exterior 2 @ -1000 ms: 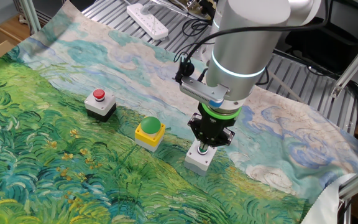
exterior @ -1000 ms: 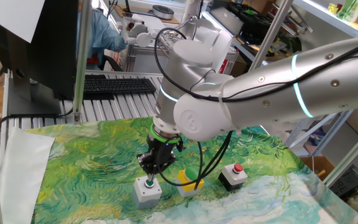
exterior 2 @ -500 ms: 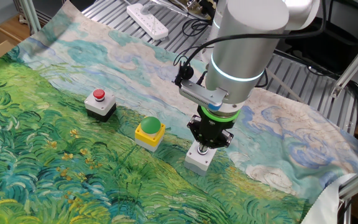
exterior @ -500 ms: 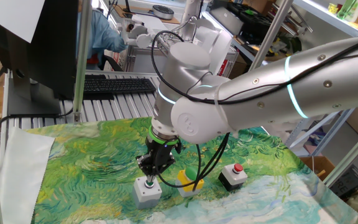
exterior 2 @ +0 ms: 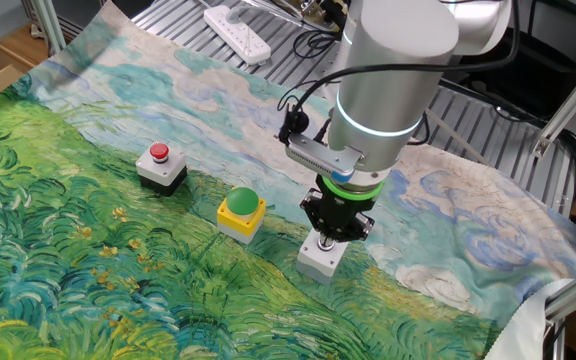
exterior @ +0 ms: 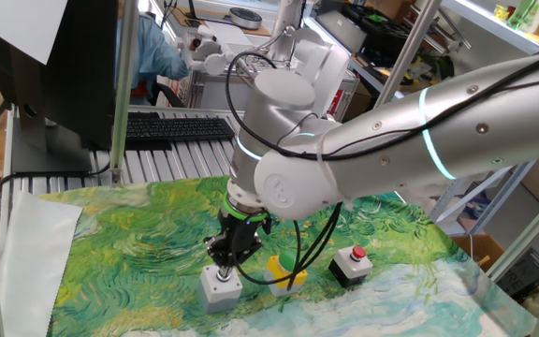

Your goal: Press three buttons from left to right in sequence

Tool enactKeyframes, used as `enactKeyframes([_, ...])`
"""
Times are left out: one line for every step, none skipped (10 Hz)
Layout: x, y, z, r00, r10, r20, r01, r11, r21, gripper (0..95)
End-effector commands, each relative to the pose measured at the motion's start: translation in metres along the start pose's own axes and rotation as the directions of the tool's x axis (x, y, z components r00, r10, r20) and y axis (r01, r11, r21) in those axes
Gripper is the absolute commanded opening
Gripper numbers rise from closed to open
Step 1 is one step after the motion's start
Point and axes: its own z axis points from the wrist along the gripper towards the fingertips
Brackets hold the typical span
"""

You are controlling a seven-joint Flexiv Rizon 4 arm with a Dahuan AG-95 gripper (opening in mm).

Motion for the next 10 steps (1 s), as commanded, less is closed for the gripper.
enactKeyframes([0.004,-0.004,-0.035,0.998,-0.019,-0.055,0.019,1.0,0.003,0.0])
enactKeyframes([0.008,-0.007,-0.053,0.998,-0.021,-0.066,0.021,1.0,-0.001,0.0])
enactKeyframes([0.012,-0.012,-0.066,0.998,-0.02,-0.066,0.02,1.0,-0.007,0.0])
enactKeyframes([0.015,-0.014,-0.071,0.998,-0.013,-0.063,0.012,1.0,-0.008,0.0])
enactKeyframes([0.017,-0.015,-0.074,0.998,-0.019,-0.066,0.018,1.0,-0.008,0.0])
enactKeyframes([0.018,-0.016,-0.076,0.997,-0.023,-0.071,0.023,1.0,-0.008,0.0])
enactKeyframes([0.019,-0.017,-0.077,0.997,-0.018,-0.071,0.018,1.0,-0.005,0.0])
enactKeyframes([0.02,-0.017,-0.078,0.997,-0.018,-0.069,0.018,1.0,0.0,0.0])
enactKeyframes([0.023,-0.02,-0.081,0.997,-0.034,-0.07,0.035,0.999,0.011,0.0])
enactKeyframes([0.028,-0.027,-0.087,0.996,-0.05,-0.071,0.051,0.999,0.01,0.0])
